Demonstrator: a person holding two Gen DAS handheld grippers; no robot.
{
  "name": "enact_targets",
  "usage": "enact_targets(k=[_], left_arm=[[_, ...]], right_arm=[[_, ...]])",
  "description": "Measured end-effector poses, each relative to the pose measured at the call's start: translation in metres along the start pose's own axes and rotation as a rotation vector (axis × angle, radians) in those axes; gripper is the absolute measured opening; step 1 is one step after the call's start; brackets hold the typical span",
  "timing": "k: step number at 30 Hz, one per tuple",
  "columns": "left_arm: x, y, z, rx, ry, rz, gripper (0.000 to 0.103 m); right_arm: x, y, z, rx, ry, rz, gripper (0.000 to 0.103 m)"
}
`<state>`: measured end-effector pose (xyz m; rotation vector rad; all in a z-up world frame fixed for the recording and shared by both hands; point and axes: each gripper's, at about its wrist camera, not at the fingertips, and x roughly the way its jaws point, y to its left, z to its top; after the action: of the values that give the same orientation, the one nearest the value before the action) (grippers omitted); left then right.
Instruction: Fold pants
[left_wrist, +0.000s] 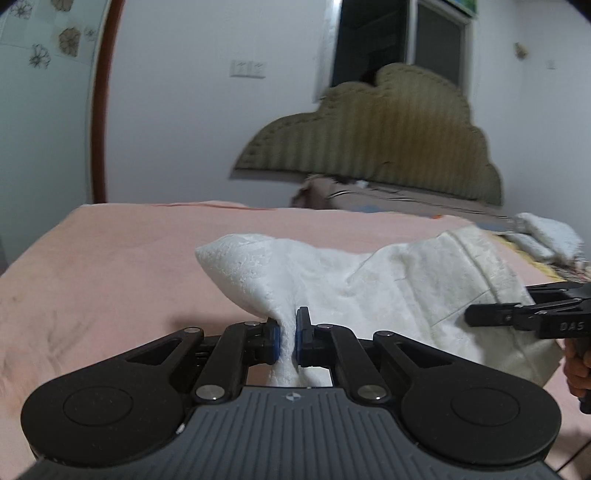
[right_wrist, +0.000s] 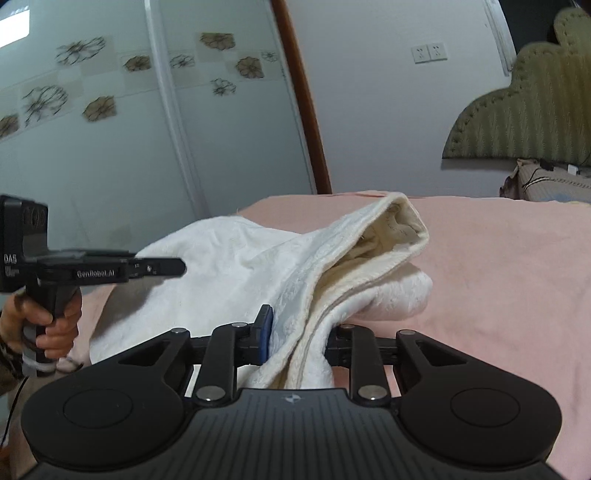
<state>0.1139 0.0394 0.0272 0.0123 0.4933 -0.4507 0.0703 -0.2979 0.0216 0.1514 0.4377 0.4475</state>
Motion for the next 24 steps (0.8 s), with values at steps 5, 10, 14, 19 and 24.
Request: enact_targets(k=[5,10,14,19,24], left_arm=[[0.053,0.021,-0.01,-0.023,0.124,0.083,0.008],[0.056,0.022,-0.026,-0.001,0.135,0.173,0.051],[0.035,0.031,-0.025,-0.027,0.108,0.242,0.076],[0.032,0.016,-0.042,0.054,0.143,0.254,0.081],[0.021,-0.002,-0.052,0.169,0.11,0.325,0.083]], right_arm=[[0.056,-0.026,-0.015,0.105,0.113,-0.075,0.028],[0.035,-0.043,-0.031,0.219,0.077,-0.149,0.046],[0.006,-0.007,-0.027,0.077,-0.015,-0.354,0.052],[0.013,0.043,-0.032,-0.11,0.017,-0.134,0.049],[0.038,0.042,-0.045,-0.189,0.14,-0.355,0.049]])
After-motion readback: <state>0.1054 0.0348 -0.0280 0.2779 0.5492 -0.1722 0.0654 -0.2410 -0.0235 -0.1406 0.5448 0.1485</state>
